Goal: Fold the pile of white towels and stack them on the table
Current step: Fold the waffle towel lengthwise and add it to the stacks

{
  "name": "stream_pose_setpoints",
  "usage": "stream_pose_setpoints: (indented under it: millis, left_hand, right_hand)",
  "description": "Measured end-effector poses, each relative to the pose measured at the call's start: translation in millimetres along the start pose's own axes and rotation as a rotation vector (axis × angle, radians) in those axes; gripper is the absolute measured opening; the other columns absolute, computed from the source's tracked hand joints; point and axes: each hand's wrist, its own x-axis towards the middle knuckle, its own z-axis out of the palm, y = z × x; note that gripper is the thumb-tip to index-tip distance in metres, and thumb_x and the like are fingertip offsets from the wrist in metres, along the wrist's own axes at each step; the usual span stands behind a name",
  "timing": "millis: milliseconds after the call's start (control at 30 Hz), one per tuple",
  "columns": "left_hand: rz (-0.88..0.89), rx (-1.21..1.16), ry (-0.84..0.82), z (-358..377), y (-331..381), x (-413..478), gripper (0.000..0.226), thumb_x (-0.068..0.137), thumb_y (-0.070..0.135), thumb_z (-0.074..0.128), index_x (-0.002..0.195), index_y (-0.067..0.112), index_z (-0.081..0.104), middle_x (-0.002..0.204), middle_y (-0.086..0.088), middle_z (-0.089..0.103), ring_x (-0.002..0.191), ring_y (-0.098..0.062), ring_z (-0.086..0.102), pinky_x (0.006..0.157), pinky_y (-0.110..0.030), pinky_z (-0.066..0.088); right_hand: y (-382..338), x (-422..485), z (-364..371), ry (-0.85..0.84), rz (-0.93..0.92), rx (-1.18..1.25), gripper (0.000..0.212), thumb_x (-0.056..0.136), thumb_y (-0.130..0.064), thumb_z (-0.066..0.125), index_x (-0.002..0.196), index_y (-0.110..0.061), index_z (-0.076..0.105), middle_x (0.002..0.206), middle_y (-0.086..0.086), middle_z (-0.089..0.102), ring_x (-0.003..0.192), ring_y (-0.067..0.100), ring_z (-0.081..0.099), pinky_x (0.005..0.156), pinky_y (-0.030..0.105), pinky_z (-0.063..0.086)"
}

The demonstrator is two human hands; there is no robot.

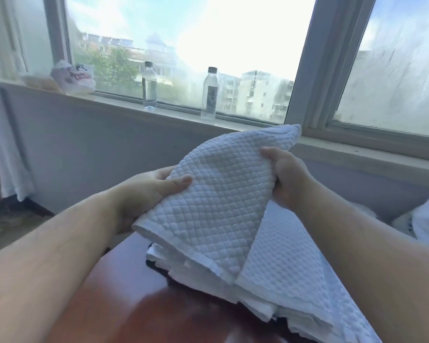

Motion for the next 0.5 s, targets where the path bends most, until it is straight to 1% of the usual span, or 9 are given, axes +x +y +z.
stream_pose_setpoints:
  millis: [67, 133, 200, 233, 300, 333, 367, 433, 500]
  left_hand:
    - [-0.055, 0.066, 0.08, -9.4, -1.0, 14.8, 0.033, 0.093, 0.041, 0.069, 0.119, 0.02, 0.072, 0.119, -0.013, 0.072, 0.108, -0.035, 0.071, 0.086, -0.048, 0.06]
    - [-0.237, 0.27, 0.238, -11.8, -16.9, 24.3, 0.037, 0.092, 0.048, 0.068, 0.114, 0.018, 0.073, 0.11, -0.01, 0.076, 0.097, -0.031, 0.074, 0.086, -0.046, 0.06]
    - [-0.357, 0.469, 0.309, -9.2, -39.5, 30.0, 0.041, 0.092, 0.05, 0.064, 0.109, 0.015, 0.074, 0.097, -0.007, 0.078, 0.078, -0.026, 0.073, 0.072, -0.037, 0.059]
    - [-0.355, 0.51, 0.32, -8.2, -48.9, 32.4, 0.042, 0.092, 0.051, 0.061, 0.106, 0.014, 0.075, 0.092, -0.004, 0.078, 0.075, -0.027, 0.073, 0.071, -0.037, 0.059]
    - [-0.283, 0.507, 0.335, -9.8, -60.4, 36.4, 0.043, 0.092, 0.053, 0.059, 0.1, 0.015, 0.077, 0.092, -0.004, 0.079, 0.085, -0.029, 0.076, 0.088, -0.046, 0.059]
    - [-0.243, 0.48, 0.339, -11.7, -63.0, 37.5, 0.042, 0.092, 0.054, 0.06, 0.098, 0.016, 0.077, 0.091, -0.003, 0.079, 0.087, -0.028, 0.076, 0.092, -0.048, 0.058]
    - [-0.2, 0.437, 0.35, -13.2, -64.9, 38.3, 0.039, 0.092, 0.053, 0.063, 0.097, 0.017, 0.078, 0.09, -0.002, 0.079, 0.086, -0.026, 0.076, 0.093, -0.048, 0.057]
    - [-0.117, 0.335, 0.427, -14.0, -69.3, 41.4, 0.031, 0.089, 0.049, 0.071, 0.097, 0.02, 0.078, 0.088, 0.0, 0.079, 0.082, -0.022, 0.077, 0.088, -0.044, 0.059]
    - [-0.066, 0.267, 0.542, -13.4, -75.0, 45.5, 0.03, 0.083, 0.048, 0.077, 0.098, 0.022, 0.076, 0.087, 0.002, 0.079, 0.081, -0.02, 0.076, 0.085, -0.043, 0.06]
  right_hand:
    - [10.7, 23.0, -0.5, 0.054, 0.009, -0.008, 0.033, 0.096, -0.02, 0.063, 0.123, -0.001, 0.061, 0.107, 0.019, 0.075, 0.096, 0.037, 0.074, 0.084, 0.052, 0.061]
    - [37.3, 39.4, -8.8, 0.13, 0.097, -0.068, 0.034, 0.097, -0.025, 0.06, 0.122, -0.002, 0.064, 0.107, 0.018, 0.075, 0.097, 0.036, 0.074, 0.088, 0.056, 0.058]
    - [68.4, 47.9, -20.4, 0.178, 0.187, -0.116, 0.036, 0.097, -0.027, 0.059, 0.121, -0.001, 0.065, 0.108, 0.019, 0.075, 0.098, 0.038, 0.073, 0.089, 0.059, 0.057]
    - [80.2, 52.1, -26.2, 0.208, 0.197, -0.136, 0.035, 0.097, -0.027, 0.06, 0.121, 0.0, 0.065, 0.106, 0.021, 0.075, 0.096, 0.039, 0.073, 0.087, 0.059, 0.058]
    - [91.2, 61.3, -34.7, 0.244, 0.163, -0.159, 0.031, 0.096, -0.023, 0.063, 0.115, 0.0, 0.066, 0.098, 0.021, 0.076, 0.088, 0.038, 0.075, 0.076, 0.054, 0.061]
    - [92.3, 66.3, -36.7, 0.253, 0.135, -0.152, 0.027, 0.094, -0.02, 0.065, 0.112, 0.001, 0.068, 0.095, 0.02, 0.077, 0.082, 0.037, 0.076, 0.069, 0.05, 0.062]
    - [91.9, 70.5, -37.1, 0.263, 0.103, -0.149, 0.025, 0.091, -0.017, 0.067, 0.109, 0.0, 0.069, 0.092, 0.019, 0.077, 0.078, 0.035, 0.076, 0.066, 0.047, 0.061]
    - [92.3, 76.2, -35.5, 0.281, 0.042, -0.169, 0.025, 0.086, -0.018, 0.068, 0.105, -0.002, 0.07, 0.094, 0.017, 0.077, 0.08, 0.037, 0.076, 0.072, 0.053, 0.061]
    - [95.8, 77.9, -33.9, 0.307, 0.018, -0.201, 0.027, 0.082, -0.024, 0.068, 0.101, -0.005, 0.072, 0.094, 0.014, 0.078, 0.085, 0.037, 0.076, 0.08, 0.059, 0.06]
